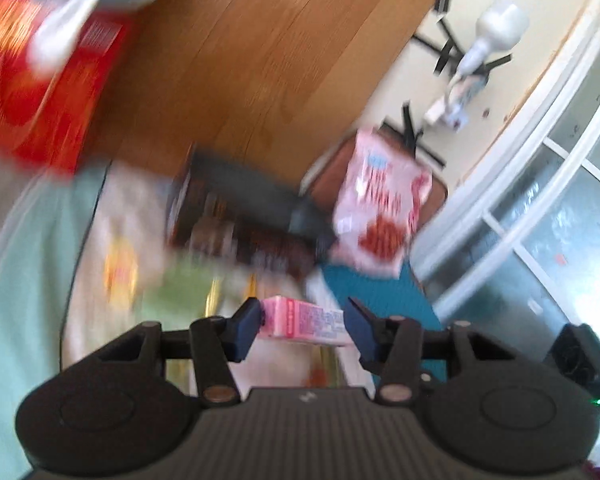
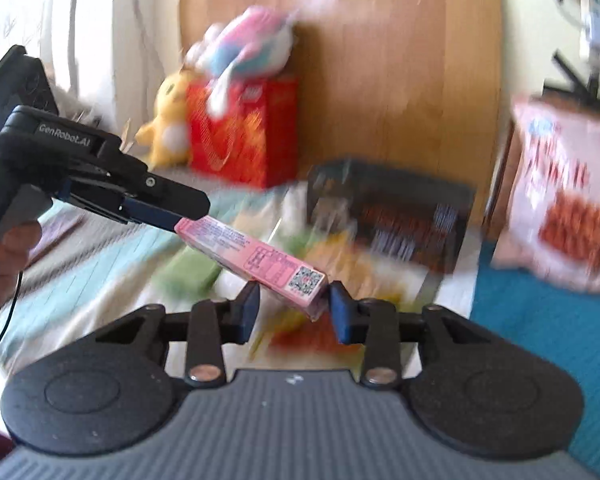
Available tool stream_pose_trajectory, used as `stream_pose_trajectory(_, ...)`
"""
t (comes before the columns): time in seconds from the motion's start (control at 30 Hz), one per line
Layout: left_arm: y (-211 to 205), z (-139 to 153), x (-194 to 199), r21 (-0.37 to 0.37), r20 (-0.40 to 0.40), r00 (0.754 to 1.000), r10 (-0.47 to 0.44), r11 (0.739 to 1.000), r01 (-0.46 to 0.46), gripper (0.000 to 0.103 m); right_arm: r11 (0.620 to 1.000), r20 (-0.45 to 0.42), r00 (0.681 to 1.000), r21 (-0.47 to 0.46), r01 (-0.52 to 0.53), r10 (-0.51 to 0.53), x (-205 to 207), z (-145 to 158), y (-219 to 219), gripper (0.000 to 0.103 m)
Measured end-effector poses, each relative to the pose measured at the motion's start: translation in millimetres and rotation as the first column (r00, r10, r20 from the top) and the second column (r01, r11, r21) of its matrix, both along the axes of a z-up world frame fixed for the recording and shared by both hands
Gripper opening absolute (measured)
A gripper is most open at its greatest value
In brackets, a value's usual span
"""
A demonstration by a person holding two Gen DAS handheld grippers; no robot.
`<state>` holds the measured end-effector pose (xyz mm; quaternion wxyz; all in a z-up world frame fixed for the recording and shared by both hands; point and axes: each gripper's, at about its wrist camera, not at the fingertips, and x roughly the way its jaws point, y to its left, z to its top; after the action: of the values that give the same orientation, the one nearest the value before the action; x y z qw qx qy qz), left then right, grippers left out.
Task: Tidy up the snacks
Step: 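Carry the pink box over the black tin and open the left gripper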
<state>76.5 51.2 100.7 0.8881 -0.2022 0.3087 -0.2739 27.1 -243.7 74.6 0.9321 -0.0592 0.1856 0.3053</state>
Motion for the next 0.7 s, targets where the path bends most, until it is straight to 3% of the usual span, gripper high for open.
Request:
stream_pose_trajectory(0.07,-12.4,12.7,35.9,0.029,0.035,0.999,0.002,1.0,-0.003,0.046,0.999,0.042,0.998,0.02,0.048,-0.049,31.2,11.4,1.8,0.04)
stream_pose_trajectory(0.17,-29.1,13.3,92.1,0.062,0.022,1.0,0.02,0.998,-0.021,0.046,0.992,0.014,0.993,0.054,0.113,-0.114,86.9,17.4,2.3,0.041)
stream_pose_trajectory(0.37,-42.7,-24.0,157.1,0.078,-0.08,0.994,0.068,0.995,-0.062,0.048,0.988,-0.058,0.986,0.013,0.155,-0.154,151.8,-6.3,8.4,0.044)
stream_pose_trajectory(0.5,-35.3,-30.0,148.9,0.033,-0.079,0.996,0.045,0.999,-0.043,0.057,0.988,-0.044,0.987,-0.031,0.151,-0.152,144.0,-19.6,9.0,0.052)
stream_pose_trajectory(0.6,-18.0,-22.0,119.6,0.002,-0.04,0.998,0.04,0.999,-0.04,0.061,0.988,-0.024,0.988,0.03,0.154,-0.153,115.8,-21.9,-6.7,0.053)
stream_pose_trajectory(0.7,0.3,-22.0,74.6,0.002,-0.034,0.999,0.033,0.999,-0.033,0.062,0.99,-0.109,0.991,0.113,0.086,-0.073,70.8,-31.5,-21.4,0.054)
